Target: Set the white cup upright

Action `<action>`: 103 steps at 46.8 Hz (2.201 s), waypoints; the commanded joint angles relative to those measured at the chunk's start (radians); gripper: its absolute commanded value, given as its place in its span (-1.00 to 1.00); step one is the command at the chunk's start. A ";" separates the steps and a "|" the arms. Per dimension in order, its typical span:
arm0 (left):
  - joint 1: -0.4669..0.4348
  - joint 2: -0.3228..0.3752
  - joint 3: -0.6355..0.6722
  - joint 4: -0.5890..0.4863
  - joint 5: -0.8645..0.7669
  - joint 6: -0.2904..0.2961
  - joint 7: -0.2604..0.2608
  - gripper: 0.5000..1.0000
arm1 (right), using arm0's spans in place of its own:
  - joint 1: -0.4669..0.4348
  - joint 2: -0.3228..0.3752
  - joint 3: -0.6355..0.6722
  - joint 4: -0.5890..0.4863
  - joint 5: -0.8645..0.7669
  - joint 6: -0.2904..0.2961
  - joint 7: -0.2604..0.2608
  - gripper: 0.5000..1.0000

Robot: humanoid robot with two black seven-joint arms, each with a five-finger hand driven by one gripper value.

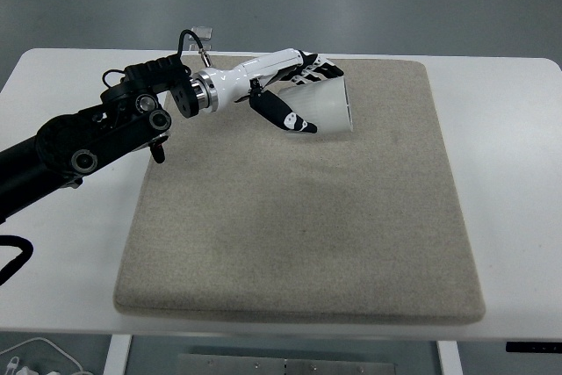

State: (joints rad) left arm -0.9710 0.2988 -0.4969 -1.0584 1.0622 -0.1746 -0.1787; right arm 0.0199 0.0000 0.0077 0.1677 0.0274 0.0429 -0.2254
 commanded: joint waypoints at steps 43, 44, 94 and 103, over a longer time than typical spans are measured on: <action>0.183 0.010 -0.057 0.034 -0.116 0.017 -0.280 -1.00 | 0.000 0.000 0.000 0.000 0.000 0.000 0.000 0.72; 0.183 0.010 -0.057 0.035 -0.116 0.017 -0.280 -1.00 | 0.000 0.000 0.000 0.001 0.000 0.000 0.000 0.72; 0.141 0.071 0.063 0.117 -0.096 0.015 -0.259 -1.00 | 0.000 0.000 0.000 0.000 0.000 0.000 0.000 0.72; 0.126 0.083 0.084 0.118 -0.094 0.015 -0.259 -1.00 | 0.000 0.000 0.000 0.000 0.000 0.000 0.000 0.72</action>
State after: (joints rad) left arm -0.8425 0.3813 -0.4140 -0.9403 0.9665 -0.1596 -0.4371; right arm 0.0202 0.0000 0.0076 0.1675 0.0273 0.0429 -0.2255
